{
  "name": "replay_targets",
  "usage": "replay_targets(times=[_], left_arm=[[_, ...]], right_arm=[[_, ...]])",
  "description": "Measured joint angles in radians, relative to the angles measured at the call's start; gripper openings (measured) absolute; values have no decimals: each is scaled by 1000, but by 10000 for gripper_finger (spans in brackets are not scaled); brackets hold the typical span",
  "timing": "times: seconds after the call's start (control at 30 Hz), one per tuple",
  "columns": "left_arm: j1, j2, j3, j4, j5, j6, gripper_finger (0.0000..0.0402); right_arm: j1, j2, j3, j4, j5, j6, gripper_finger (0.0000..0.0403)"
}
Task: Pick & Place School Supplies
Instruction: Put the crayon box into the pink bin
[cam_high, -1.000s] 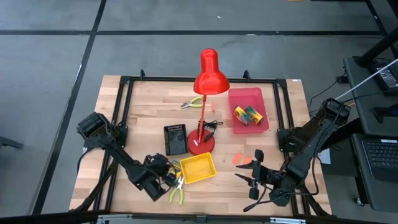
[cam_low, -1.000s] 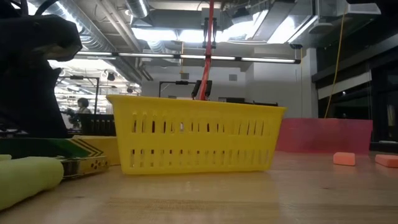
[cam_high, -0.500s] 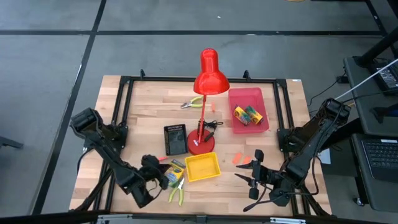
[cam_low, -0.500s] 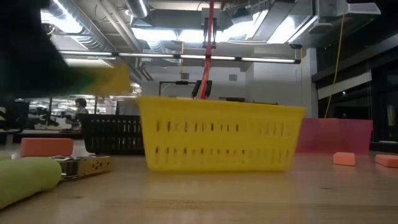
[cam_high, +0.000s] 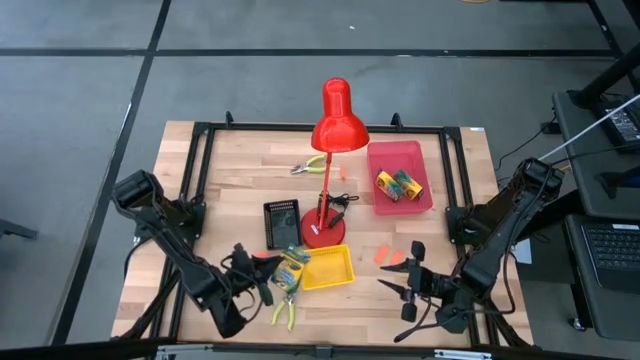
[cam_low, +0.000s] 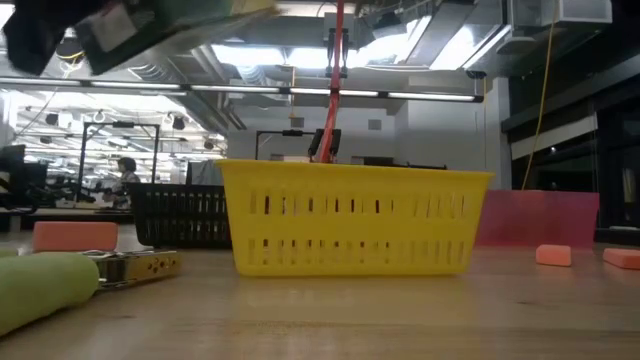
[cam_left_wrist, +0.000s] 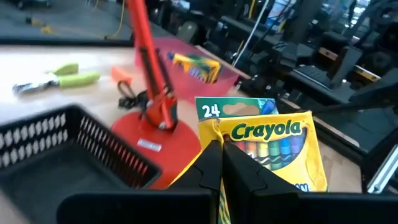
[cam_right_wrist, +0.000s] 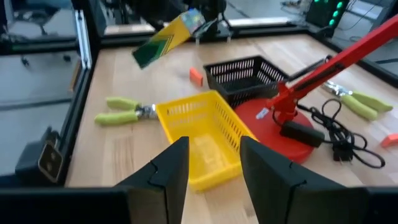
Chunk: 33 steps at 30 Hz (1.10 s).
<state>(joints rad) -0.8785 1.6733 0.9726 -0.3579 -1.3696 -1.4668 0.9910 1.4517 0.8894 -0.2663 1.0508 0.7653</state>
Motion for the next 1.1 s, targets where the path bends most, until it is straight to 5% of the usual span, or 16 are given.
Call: replay_targets(times=[0.33, 0.63, 0.8, 1.1], left_arm=[[60, 67, 0, 692, 33, 891, 1], [141, 209, 0, 1234, 174, 1442, 1], [152, 234, 0, 1416, 245, 1635, 1], [170, 233, 0, 1432, 246, 1679, 1]], right_arm=[[-78, 0, 0, 250, -16, -176, 146], [-163, 0, 0, 353, -122, -227, 146], [-200, 0, 0, 354, -181, -213, 146], [-222, 0, 0, 445, -281, -258, 146]])
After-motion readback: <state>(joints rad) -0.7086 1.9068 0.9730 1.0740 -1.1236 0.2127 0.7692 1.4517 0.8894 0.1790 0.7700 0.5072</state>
